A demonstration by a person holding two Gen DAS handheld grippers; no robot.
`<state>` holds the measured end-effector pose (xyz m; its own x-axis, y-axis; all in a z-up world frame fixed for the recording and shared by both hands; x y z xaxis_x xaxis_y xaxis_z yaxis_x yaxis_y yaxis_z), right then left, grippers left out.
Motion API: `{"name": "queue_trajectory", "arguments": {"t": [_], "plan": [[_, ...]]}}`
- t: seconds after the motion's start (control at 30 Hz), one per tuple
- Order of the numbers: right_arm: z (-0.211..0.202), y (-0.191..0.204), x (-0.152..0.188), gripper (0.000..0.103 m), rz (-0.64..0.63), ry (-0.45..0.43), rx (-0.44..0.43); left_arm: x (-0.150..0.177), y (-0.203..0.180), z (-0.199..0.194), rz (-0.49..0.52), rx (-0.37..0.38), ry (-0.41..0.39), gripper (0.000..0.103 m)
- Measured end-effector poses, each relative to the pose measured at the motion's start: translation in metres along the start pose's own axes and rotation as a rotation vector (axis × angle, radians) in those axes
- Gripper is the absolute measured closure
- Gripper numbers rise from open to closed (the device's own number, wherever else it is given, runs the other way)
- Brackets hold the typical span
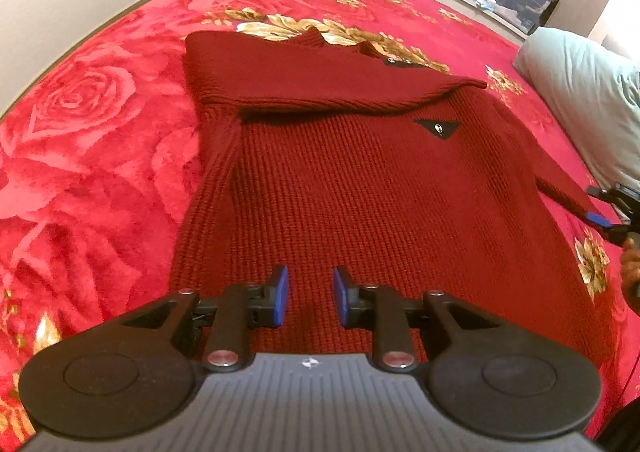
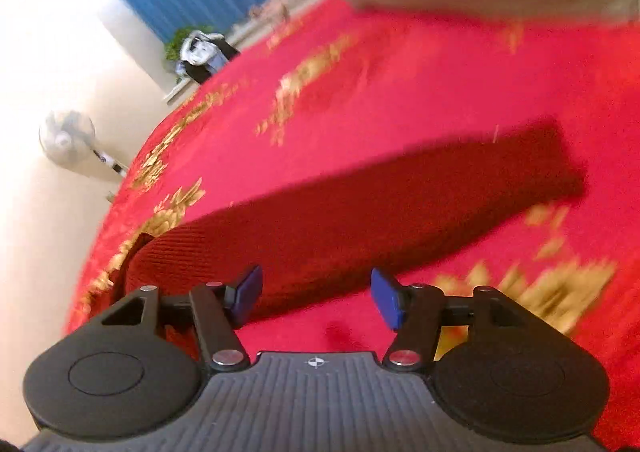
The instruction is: Fold small clothes
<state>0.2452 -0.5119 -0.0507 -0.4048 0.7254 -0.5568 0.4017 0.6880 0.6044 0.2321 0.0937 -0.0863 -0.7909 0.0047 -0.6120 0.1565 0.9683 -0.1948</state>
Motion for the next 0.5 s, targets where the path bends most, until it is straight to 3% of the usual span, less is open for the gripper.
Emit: {"name": "queue_trajectory", "arguments": {"t": [0.13,0.23,0.27,0.3,0.37,0.43,0.5], "plan": [[0.034,-0.008,0.001,0.045,0.106,0.048,0.023,0.002,-0.002,0.005,0.013,-0.013,0.01,0.076],[0.051,-0.009,-0.004,0.062,0.065,0.013,0.061,0.003,0.002,0.009,0.006,-0.031,0.02,0.076],[0.051,-0.008,-0.002,0.08,0.018,0.008,0.085,0.002,0.003,0.01,0.004,-0.037,0.021,0.076],[0.058,-0.008,-0.007,0.089,-0.035,0.007,0.116,0.002,0.004,0.011,0.002,-0.042,0.022,0.076],[0.058,-0.015,-0.02,0.091,-0.051,-0.003,0.108,0.001,0.005,0.013,0.001,-0.047,0.025,0.076],[0.051,-0.032,-0.042,0.092,-0.06,-0.078,0.115,0.0,0.006,0.014,0.0,-0.048,0.028,0.076],[0.037,-0.036,-0.07,0.092,-0.111,-0.226,0.135,0.001,0.006,0.016,0.005,-0.045,0.035,0.076]]}}
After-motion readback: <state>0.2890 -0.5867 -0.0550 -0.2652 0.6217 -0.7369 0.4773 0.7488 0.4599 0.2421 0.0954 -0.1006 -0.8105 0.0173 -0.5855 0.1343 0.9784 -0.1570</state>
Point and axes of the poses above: each gripper's, at about its wrist camera, not at the fingertips, and z roughly the way its jaws point, y to its left, x to its underside, the point moved 5 cm from there along z, roughly the way its jaws point, and after that the axes turned 5 degrees about -y, right-handed, at the moved point
